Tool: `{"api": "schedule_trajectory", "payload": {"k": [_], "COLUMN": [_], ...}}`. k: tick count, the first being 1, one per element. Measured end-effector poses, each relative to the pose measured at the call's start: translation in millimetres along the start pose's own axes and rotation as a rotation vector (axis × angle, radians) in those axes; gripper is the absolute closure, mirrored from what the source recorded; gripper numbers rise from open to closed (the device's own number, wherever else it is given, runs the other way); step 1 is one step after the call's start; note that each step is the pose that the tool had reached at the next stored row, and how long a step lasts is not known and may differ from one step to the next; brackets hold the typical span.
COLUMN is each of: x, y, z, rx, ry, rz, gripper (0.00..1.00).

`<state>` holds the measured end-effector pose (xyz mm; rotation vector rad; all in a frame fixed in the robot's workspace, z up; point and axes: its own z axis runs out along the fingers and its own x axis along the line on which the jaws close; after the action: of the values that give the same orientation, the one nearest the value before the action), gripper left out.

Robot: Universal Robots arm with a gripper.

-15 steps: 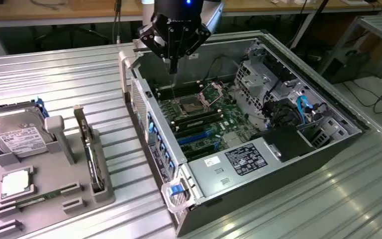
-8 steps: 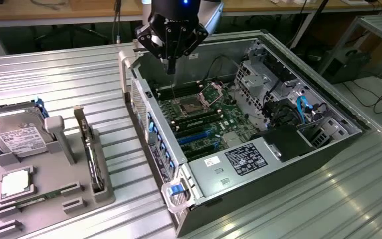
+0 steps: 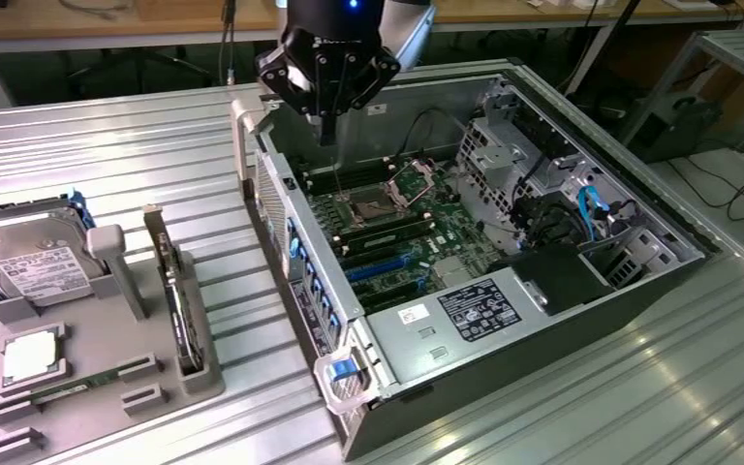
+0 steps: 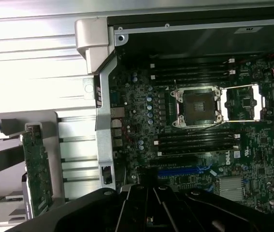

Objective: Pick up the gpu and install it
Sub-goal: 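Reach for the gpu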

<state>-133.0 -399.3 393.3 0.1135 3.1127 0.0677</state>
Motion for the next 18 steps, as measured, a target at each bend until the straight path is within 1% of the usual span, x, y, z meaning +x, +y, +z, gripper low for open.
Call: {"api": "schedule_trajectory", "payload": {"k": [18], "x": [11.3], "y": [-1.0], "z": [-0.3], "rx": [-0.0001], "ry": [0.0], "rz": [0.0], "gripper": [0.89]}}
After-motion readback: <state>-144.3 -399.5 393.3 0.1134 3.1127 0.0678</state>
